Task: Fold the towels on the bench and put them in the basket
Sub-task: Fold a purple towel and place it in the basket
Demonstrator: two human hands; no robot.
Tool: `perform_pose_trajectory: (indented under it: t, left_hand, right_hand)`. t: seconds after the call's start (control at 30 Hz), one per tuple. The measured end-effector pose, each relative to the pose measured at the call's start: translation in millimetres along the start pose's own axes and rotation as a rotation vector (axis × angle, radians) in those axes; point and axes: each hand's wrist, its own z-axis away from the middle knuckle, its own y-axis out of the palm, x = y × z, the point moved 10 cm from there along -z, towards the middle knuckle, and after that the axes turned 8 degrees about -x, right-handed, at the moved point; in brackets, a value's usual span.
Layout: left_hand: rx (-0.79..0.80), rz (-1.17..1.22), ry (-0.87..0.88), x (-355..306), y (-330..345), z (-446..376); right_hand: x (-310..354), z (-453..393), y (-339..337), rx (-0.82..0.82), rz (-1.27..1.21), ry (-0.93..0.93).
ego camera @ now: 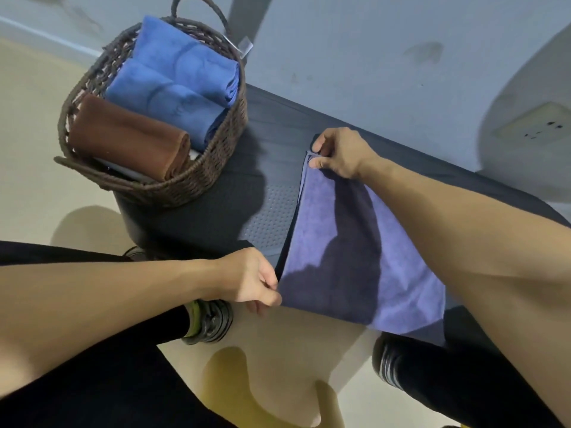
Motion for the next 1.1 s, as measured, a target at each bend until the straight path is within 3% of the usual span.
perform_pose_trajectory:
  t: [0.27, 0.33, 0.5, 0.7, 0.93, 1.1]
  left_hand:
    - [-0.031, 0.001, -0.013, 11, -19, 9]
    - [-0.075, -0.007, -0.072, 22, -29, 8]
    - [-0.280, 0.091, -0.134, 39, -74, 3]
    - [-0.360, 0.168, -0.186, 60, -89, 6]
    - [-0.386, 0.064, -0.160, 69, -95, 5]
    - [-0.427, -0.140, -0.121, 66, -106, 9]
  right_hand:
    - [20, -7, 11, 0.201, 0.276, -0.139]
    - [24, -13, 2, 0.147, 0.188, -0.119]
    - [6, -30, -8, 0.057, -0.347, 0.187]
    - [4, -47, 3, 0.065, -0.389, 0.230]
    - [32, -63, 7, 0.024, -0.060, -0.042]
    - [39, -72, 11, -0.030, -0.028, -0.064]
